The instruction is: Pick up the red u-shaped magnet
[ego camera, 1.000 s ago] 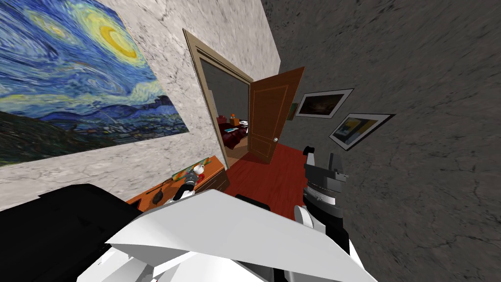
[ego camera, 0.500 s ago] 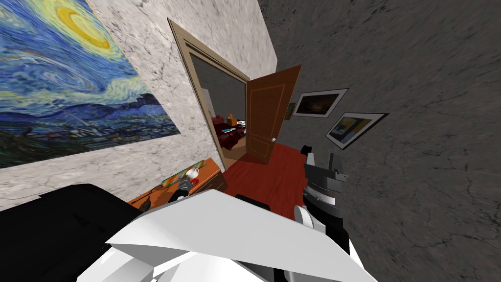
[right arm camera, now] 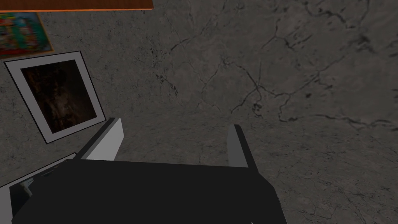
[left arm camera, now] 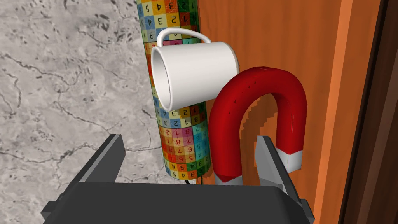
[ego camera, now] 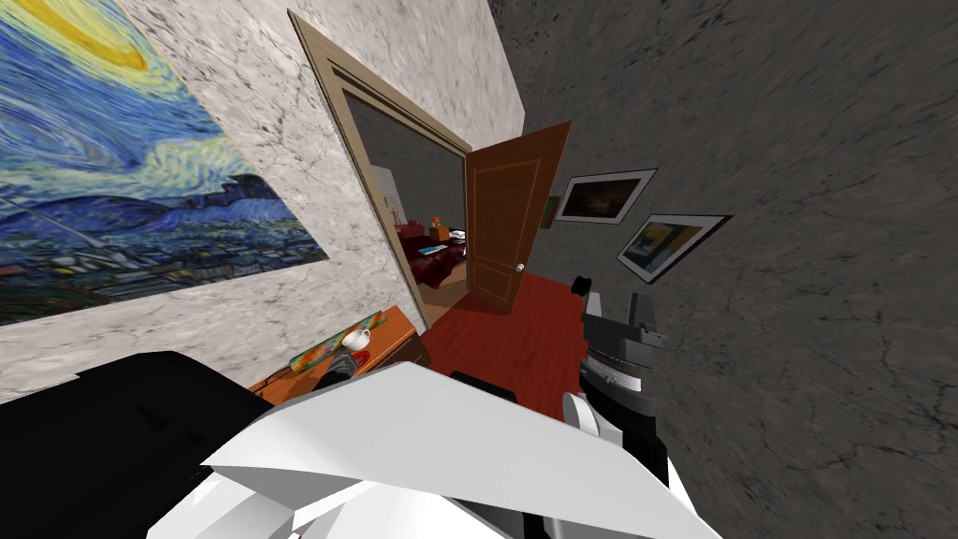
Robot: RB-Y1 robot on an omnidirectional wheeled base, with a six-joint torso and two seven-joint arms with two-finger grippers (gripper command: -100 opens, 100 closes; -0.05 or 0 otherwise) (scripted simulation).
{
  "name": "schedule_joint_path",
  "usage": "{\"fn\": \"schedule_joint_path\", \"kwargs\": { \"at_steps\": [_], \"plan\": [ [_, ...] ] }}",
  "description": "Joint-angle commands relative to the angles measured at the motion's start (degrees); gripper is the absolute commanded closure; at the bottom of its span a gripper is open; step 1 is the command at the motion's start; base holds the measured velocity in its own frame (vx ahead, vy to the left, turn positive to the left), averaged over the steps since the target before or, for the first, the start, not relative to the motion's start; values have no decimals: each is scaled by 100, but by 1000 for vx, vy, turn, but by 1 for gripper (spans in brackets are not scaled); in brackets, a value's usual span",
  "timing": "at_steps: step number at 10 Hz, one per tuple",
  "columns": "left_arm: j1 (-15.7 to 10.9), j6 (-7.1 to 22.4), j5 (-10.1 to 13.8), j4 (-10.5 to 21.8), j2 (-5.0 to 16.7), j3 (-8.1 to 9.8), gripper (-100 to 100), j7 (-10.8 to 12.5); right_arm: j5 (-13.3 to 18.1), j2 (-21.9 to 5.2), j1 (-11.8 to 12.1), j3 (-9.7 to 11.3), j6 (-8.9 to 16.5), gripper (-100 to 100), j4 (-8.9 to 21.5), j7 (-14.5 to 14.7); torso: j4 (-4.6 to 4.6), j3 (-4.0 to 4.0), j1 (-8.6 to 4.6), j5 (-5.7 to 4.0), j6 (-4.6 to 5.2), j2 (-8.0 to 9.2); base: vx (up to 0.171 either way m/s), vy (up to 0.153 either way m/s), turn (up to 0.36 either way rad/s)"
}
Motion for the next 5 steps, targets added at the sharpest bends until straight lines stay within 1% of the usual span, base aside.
{"fn": "schedule_joint_path", "kwargs": {
  "at_steps": [1, 2, 3, 5],
  "plan": [
    [-45, 35, -8, 286, 57, 93, -100, 12, 0, 0, 0, 0, 0, 0, 0, 0, 0, 0, 0, 0, 0, 0, 55, 3, -62],
    [-46, 84, -12, 552, 110, 153, -100, 44, 0, 0, 0, 0, 0, 0, 0, 0, 0, -2, 0, 0, 2, -5, 76, 8, -128],
    [-46, 84, -12, 552, 110, 153, -100, 44, 0, 0, 0, 0, 0, 0, 0, 0, -2, -5, 1, 0, 0, -9, 67, 10, -35],
    [-46, 84, -12, 552, 110, 153, -100, 44, 0, 0, 0, 0, 0, 0, 0, 0, 0, -1, -2, -1, 0, -1, 21, -3, 9]
  ]
}}
